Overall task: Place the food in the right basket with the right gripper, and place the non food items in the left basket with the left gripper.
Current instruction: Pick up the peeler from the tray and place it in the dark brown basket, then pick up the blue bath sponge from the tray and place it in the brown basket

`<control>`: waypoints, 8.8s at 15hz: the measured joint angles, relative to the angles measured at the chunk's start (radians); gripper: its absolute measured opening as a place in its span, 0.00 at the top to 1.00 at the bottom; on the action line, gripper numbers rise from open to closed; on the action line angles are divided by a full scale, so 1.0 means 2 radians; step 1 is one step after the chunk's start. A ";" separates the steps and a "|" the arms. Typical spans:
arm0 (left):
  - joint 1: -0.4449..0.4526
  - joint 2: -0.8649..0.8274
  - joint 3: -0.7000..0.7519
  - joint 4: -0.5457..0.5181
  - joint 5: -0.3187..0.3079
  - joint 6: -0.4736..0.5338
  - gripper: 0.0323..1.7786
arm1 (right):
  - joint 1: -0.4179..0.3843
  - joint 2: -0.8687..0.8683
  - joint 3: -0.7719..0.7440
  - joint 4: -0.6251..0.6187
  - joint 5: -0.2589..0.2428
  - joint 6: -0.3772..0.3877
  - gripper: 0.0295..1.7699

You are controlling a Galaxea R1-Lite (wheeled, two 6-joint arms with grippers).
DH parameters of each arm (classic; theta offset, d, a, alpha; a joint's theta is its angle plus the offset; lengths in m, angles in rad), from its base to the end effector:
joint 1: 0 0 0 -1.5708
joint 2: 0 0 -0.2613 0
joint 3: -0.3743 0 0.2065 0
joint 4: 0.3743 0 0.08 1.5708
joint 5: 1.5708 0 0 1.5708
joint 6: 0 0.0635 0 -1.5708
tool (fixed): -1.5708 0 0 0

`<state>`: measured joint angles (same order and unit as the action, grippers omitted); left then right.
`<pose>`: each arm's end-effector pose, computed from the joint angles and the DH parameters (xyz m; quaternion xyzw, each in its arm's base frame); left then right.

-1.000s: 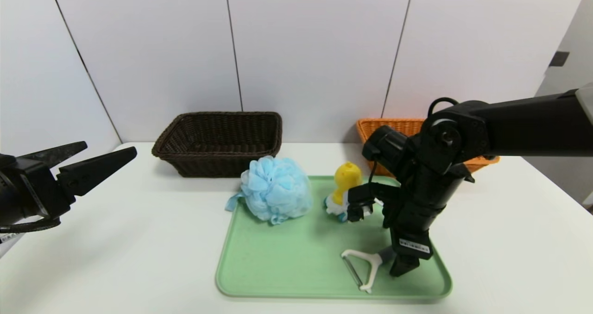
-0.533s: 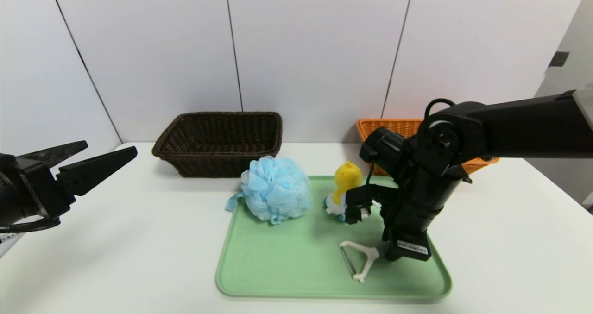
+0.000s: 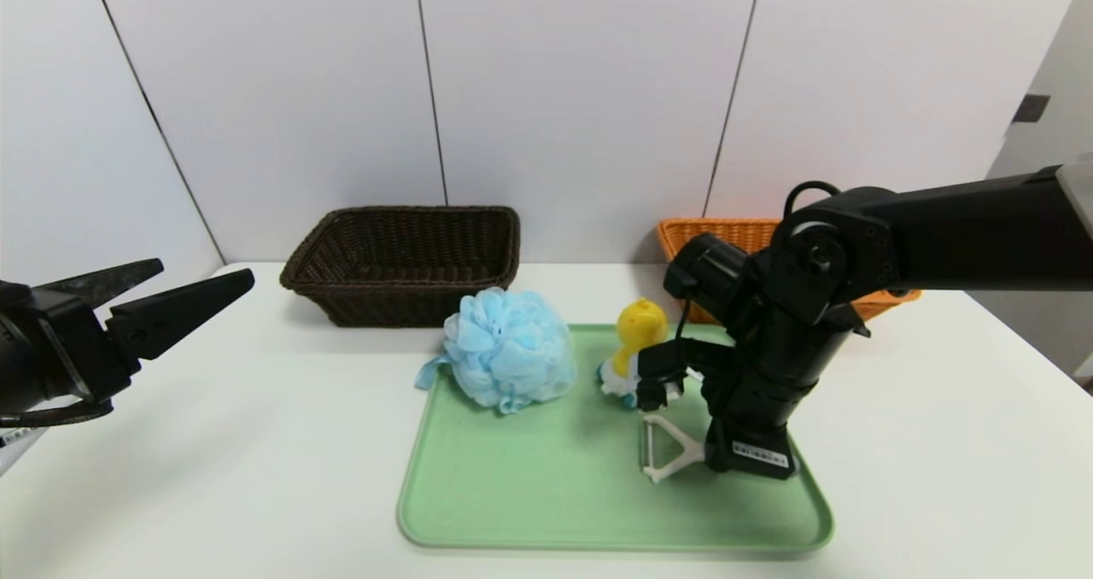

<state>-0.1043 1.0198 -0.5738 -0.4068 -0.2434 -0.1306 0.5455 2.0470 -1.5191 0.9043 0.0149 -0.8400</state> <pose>0.2080 -0.0372 0.2023 -0.0656 0.0308 -0.1713 0.9825 0.2933 0.1791 0.0585 -0.4528 0.4934 0.4488 0.5918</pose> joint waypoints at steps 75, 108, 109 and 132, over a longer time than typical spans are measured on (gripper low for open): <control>-0.202 0.227 -0.280 0.232 0.029 0.019 0.05 | -0.245 -0.514 0.357 -0.374 -0.019 0.319 0.04; -0.229 0.351 -0.184 -0.021 0.126 0.037 0.95 | -0.243 -0.513 0.377 -0.377 0.018 0.353 0.04; -0.229 0.330 -0.188 -0.010 0.126 0.040 0.95 | -0.243 -0.514 0.378 -0.377 0.019 0.353 0.04; 0.003 0.429 -0.249 -0.130 0.092 0.067 0.63 | -0.244 -0.531 0.401 -0.379 0.018 0.354 0.04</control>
<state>-0.0985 1.8781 -1.0728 -0.6677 -0.0591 0.0043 0.0577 0.9855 -0.7177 0.1457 0.0515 -0.1326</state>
